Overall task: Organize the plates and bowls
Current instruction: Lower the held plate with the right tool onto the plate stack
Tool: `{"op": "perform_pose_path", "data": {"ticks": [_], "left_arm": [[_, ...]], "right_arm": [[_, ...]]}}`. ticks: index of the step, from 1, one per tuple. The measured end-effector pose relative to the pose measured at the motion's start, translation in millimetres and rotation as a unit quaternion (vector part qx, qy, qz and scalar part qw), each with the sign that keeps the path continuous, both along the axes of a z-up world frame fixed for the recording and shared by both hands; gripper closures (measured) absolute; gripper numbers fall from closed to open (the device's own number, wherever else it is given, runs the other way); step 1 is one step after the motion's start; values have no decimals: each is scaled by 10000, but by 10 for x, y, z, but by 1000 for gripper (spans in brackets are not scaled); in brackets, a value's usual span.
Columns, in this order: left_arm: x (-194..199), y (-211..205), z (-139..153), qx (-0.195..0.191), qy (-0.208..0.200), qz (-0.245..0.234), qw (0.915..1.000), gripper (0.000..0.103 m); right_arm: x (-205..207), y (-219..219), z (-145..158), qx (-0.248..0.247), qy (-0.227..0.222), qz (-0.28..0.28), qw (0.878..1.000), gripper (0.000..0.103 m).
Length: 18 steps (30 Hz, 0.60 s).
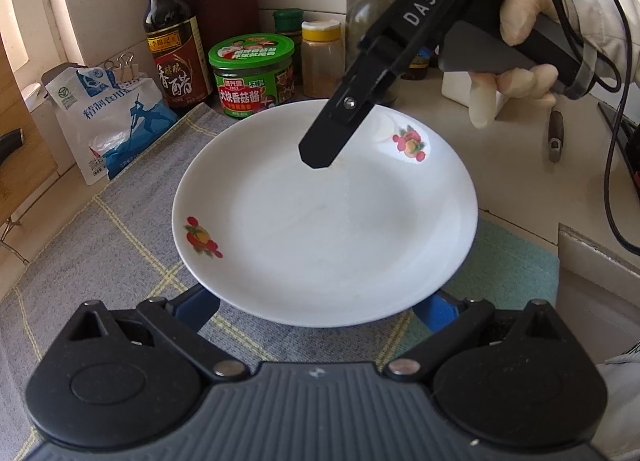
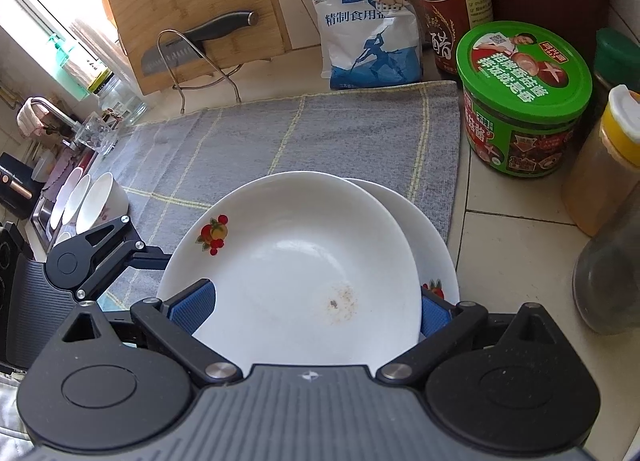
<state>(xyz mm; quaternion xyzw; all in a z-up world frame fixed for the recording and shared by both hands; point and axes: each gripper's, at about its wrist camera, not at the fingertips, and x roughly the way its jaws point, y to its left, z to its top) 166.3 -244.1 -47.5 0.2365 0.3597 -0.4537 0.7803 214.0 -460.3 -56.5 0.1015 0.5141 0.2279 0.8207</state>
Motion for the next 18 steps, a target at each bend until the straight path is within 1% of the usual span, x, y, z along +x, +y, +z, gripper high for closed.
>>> {"op": "perform_pose_path", "data": {"ticks": [18], "left_arm": [[41, -10, -3, -38, 42, -57, 10000, 2]], "right_arm": [[-97, -50, 60, -71, -33, -212, 9997, 0]]}}
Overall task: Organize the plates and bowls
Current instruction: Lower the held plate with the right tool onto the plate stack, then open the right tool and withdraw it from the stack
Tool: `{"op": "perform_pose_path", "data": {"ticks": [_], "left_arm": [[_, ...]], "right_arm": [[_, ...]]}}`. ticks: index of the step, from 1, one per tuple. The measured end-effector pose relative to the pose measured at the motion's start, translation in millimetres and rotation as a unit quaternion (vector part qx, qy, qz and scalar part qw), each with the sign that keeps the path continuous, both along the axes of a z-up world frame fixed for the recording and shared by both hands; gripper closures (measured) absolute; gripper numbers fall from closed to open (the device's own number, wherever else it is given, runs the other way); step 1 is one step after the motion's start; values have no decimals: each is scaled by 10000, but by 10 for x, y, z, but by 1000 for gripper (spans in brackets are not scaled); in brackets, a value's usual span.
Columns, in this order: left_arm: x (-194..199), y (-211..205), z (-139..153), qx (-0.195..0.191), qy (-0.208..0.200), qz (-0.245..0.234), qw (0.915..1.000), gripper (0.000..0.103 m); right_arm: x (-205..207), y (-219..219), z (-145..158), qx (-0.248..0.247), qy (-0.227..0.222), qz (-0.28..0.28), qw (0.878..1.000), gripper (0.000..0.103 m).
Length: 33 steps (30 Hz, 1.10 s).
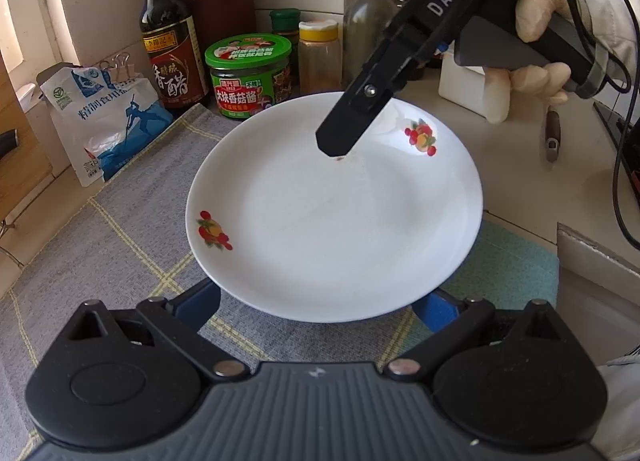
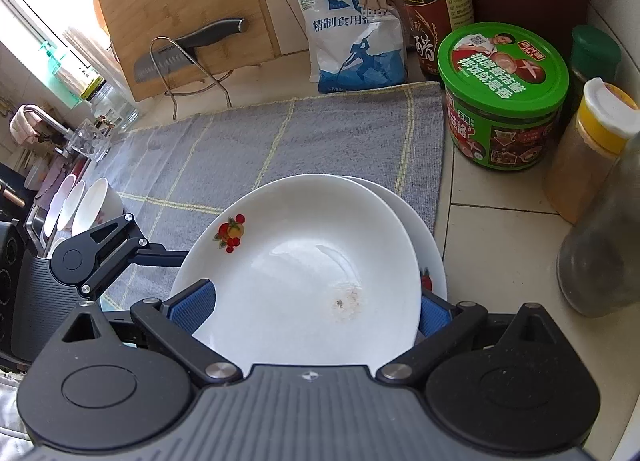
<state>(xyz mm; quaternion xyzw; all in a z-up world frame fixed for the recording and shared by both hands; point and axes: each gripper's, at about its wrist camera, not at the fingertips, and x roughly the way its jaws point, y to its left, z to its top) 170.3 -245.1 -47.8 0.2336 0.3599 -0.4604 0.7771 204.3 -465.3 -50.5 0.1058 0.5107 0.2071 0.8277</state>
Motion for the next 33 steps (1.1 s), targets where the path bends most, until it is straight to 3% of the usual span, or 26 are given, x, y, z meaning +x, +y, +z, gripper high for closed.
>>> {"op": "perform_pose_path", "data": {"ticks": [12, 18, 22, 27, 33], "left_arm": [[-41, 43, 1, -36, -59, 118, 9999, 2], [-79, 143, 54, -195, -56, 339, 9992, 2], [-108, 250, 147, -412, -101, 589, 9974, 2], [-155, 417, 264, -686, -130, 940, 9931, 2], [-258, 658, 358, -818, -217, 1643, 9828, 2]], "right_arm": [[-140, 7, 56, -375, -74, -281, 9989, 0], [-202, 162, 101, -1176, -250, -311, 9923, 0], [-292, 255, 242, -1355, -673, -233, 9882, 0], [-372, 562, 448, -1735, -1435, 69, 9743, 0], [-371, 987, 461, -1548, -2038, 563, 9650, 0]]}}
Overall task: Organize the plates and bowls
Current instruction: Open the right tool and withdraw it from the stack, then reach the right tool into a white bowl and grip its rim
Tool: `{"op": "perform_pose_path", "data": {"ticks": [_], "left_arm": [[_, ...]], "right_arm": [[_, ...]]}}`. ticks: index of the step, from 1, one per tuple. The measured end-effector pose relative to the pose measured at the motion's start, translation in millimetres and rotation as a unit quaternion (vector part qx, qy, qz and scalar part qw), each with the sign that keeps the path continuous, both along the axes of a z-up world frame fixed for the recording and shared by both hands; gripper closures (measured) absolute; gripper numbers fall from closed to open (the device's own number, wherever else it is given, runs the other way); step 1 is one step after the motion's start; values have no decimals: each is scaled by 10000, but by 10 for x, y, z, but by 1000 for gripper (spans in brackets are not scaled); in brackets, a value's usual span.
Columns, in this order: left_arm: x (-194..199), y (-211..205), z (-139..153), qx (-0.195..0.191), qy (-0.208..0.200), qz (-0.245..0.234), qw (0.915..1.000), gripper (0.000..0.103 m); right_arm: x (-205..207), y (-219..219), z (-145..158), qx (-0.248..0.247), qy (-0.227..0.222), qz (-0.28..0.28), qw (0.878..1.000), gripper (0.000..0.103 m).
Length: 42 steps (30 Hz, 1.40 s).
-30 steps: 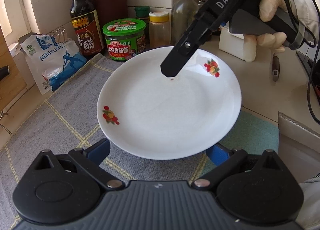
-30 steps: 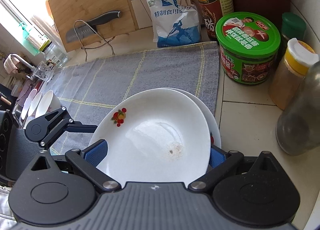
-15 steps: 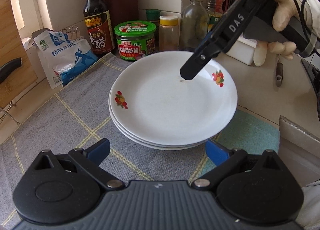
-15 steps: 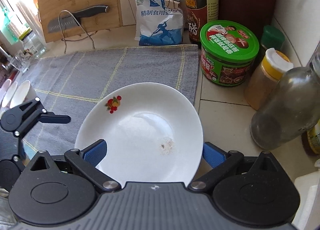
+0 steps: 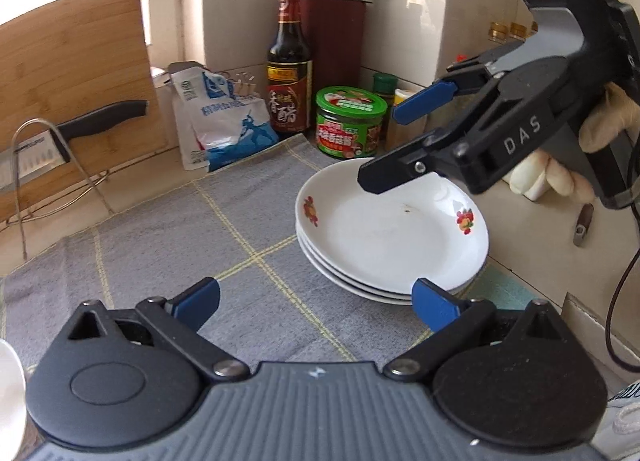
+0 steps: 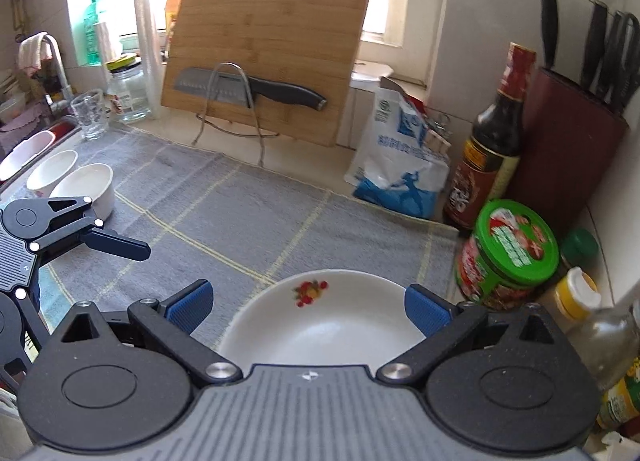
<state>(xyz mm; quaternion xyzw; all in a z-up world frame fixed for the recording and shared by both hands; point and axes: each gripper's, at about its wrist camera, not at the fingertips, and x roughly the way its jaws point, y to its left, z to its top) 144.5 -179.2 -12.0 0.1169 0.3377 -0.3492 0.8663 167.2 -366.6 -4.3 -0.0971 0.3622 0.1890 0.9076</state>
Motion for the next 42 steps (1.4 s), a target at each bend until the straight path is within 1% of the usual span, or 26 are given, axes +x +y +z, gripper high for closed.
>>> {"op": "perform_pose_path", "data": {"ticks": [4, 6, 9, 11, 15, 18, 20, 25, 28, 31, 33, 35, 38, 42], "left_arm": [[-126, 155, 44, 58, -2, 606, 9981, 2], [-202, 234, 74, 99, -19, 921, 9957, 2], [-343, 359, 126, 167, -155, 1290, 9914, 2], [-420, 486, 157, 175, -228, 1493, 9884, 2], [-529, 803, 203, 194, -376, 1738, 9839, 2], [-614, 1087, 224, 119, -395, 1781, 9831, 2], [-686, 1276, 237, 133, -400, 1765, 9834, 2], [-844, 1743, 297, 160, -511, 1664, 9846, 2], [-893, 2020, 308, 113, -510, 1598, 9858, 1], [-959, 2264, 291, 200, -536, 1547, 9863, 1], [-1001, 2410, 247, 245, -535, 1568, 9859, 1], [-1028, 2562, 167, 272, -452, 1621, 9854, 1], [-1039, 2721, 31, 397, -384, 1712, 9837, 1], [-1015, 2875, -106, 434, -283, 1731, 9835, 1]], "right_arm": [[77, 297, -67, 197, 66, 608, 9979, 0], [121, 448, -90, 267, 140, 869, 9958, 0], [145, 706, -116, 372, 224, 1238, 9914, 0], [121, 904, -138, 313, 233, 1353, 9900, 0], [-19, 1285, -138, 168, 200, 1653, 9859, 0], [-138, 1557, -125, 77, 172, 1723, 9849, 0], [-210, 1729, -113, 76, 198, 1678, 9856, 0], [-375, 2129, -83, 258, 260, 1649, 9856, 0], [-451, 2361, -123, 300, 286, 1539, 9872, 0], [-482, 2594, -188, 384, 402, 1410, 9885, 0], [-503, 2757, -226, 313, 431, 1412, 9885, 0], [-525, 2931, -265, 174, 375, 1380, 9896, 0], [-541, 3152, -326, 128, 480, 1427, 9885, 0], [-549, 3389, -430, 93, 684, 1545, 9856, 0]]}}
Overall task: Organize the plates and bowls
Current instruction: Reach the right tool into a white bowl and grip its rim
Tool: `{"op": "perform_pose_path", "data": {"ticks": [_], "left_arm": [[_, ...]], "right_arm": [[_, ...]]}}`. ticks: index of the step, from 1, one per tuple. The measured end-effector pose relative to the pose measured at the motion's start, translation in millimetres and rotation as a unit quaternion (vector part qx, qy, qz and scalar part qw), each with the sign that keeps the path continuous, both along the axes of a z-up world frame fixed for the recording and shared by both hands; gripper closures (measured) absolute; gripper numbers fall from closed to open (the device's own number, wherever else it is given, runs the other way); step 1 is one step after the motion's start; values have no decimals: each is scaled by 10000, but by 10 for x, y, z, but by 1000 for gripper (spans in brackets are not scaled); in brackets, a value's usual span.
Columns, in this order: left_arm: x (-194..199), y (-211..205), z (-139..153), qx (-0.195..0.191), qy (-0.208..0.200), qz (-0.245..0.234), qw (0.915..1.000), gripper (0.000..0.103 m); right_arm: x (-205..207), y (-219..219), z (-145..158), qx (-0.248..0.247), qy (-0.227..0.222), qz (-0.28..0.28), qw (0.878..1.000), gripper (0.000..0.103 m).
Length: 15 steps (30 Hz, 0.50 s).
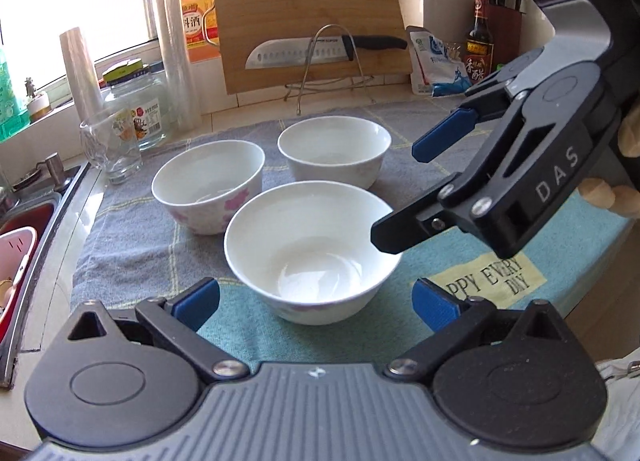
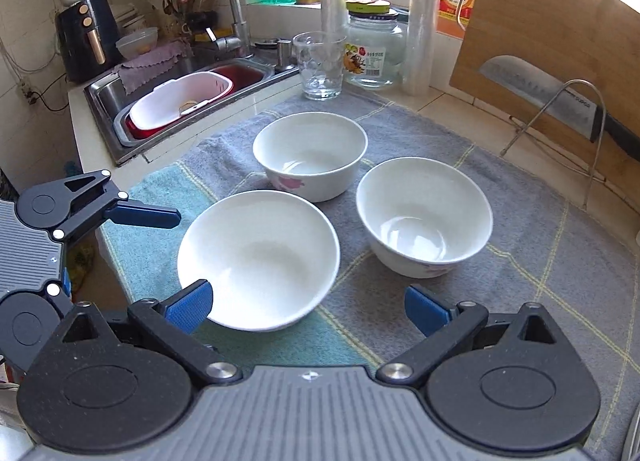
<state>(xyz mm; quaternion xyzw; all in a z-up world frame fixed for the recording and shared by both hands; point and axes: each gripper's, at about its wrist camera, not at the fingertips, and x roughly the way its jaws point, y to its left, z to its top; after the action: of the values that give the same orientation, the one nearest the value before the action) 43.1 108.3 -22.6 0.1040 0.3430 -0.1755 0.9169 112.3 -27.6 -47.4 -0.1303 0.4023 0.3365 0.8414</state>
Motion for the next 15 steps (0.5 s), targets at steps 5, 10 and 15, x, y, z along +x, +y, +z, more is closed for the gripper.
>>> {"op": "perform_pose_path", "data": {"ticks": [5, 10, 15], "left_arm": [[84, 31, -59, -50, -4, -96, 9999, 1], [129, 8, -105, -59, 0, -221, 9997, 2], [166, -1, -113, -36, -95, -287, 9995, 3]], "right_arm": [[58, 184, -142, -16, 274, 7, 9996, 0], [181, 198, -188, 283, 566, -30, 9980, 0], [323, 157, -227, 709, 896, -94, 9934, 1]]}}
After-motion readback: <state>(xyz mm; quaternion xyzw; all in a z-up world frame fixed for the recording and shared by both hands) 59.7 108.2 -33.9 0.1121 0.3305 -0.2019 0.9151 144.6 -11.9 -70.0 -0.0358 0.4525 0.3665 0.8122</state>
